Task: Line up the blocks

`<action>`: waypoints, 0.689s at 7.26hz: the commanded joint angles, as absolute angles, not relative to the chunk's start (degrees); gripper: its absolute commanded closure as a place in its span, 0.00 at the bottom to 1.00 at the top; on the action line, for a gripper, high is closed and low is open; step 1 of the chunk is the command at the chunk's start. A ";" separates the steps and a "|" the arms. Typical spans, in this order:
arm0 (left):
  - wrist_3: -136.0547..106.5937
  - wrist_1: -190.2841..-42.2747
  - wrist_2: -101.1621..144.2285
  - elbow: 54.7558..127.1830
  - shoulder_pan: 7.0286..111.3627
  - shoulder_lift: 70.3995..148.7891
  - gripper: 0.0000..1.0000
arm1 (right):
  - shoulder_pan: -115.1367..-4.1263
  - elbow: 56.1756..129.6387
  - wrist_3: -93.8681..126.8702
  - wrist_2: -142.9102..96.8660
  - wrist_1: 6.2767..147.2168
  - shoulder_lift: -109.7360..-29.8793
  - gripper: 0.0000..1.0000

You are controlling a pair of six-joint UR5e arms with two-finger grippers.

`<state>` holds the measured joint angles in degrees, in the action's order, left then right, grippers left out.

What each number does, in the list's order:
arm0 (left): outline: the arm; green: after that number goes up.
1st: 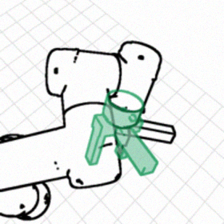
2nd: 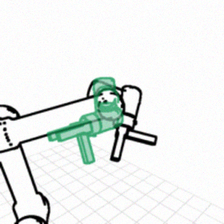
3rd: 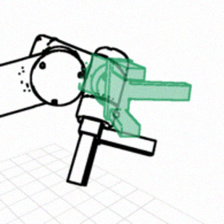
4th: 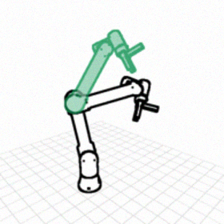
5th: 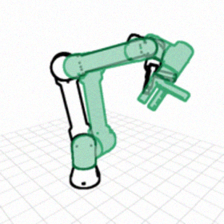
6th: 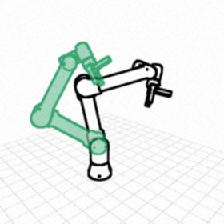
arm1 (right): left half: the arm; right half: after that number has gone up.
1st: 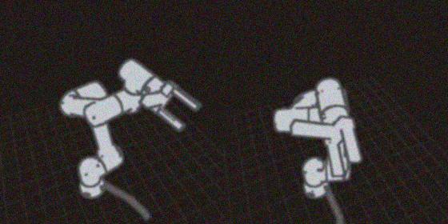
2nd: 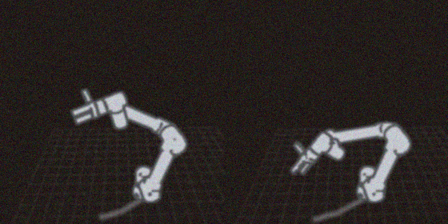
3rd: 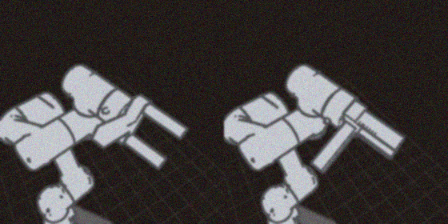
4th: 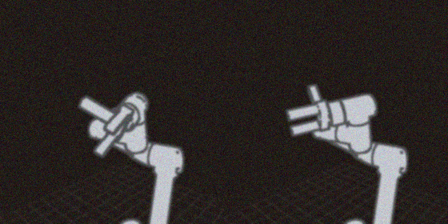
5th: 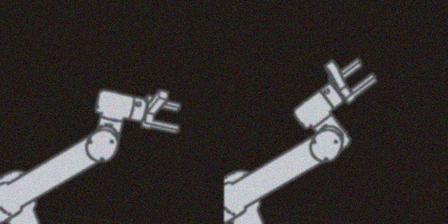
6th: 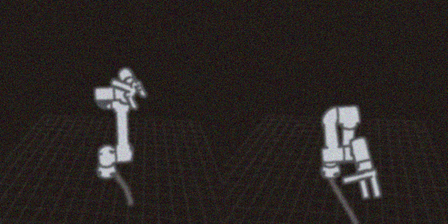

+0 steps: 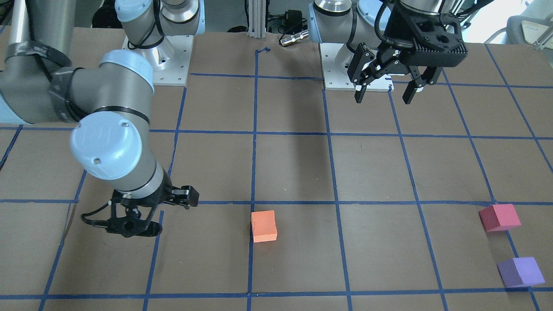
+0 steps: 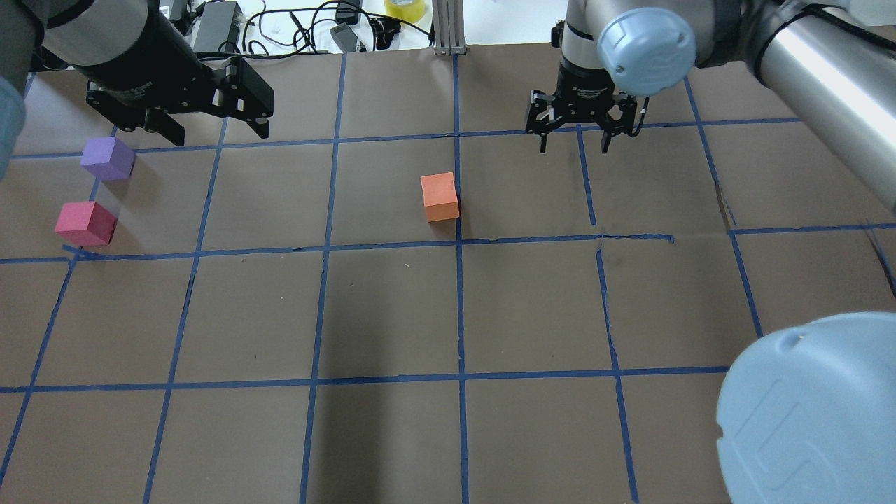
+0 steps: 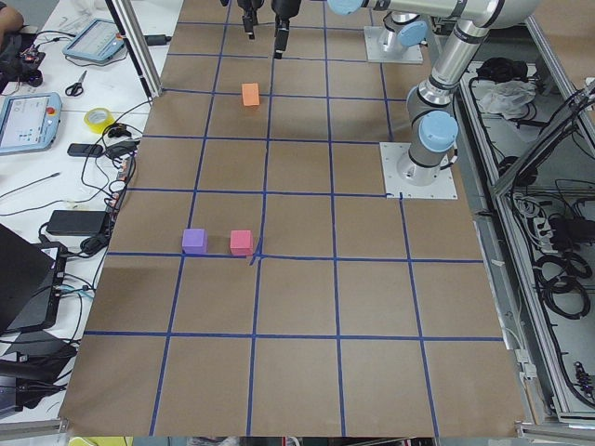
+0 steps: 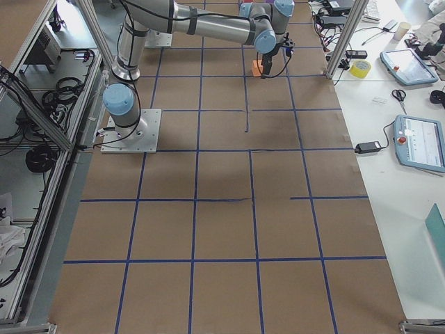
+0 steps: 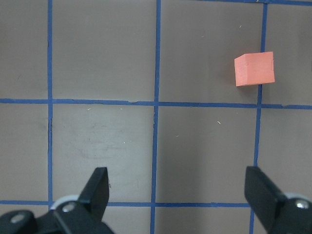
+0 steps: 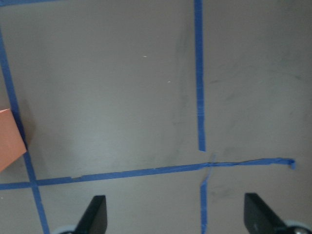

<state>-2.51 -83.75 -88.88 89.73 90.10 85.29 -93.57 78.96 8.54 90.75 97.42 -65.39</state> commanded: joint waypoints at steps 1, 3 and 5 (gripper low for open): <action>-2.90 -83.76 -88.95 89.91 90.26 85.43 0.00 | -90.36 80.59 4.75 91.23 91.78 -75.17 0.00; -3.34 -83.76 -89.12 90.17 90.26 85.43 0.00 | -89.91 81.30 4.57 91.49 86.09 -84.41 0.00; -3.08 -83.76 -89.12 90.18 90.18 85.43 0.00 | -89.83 82.18 4.31 91.76 81.48 -92.78 0.00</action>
<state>-3.21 -83.76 -89.10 90.14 90.25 85.42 -89.93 81.73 4.40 91.65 83.83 -87.53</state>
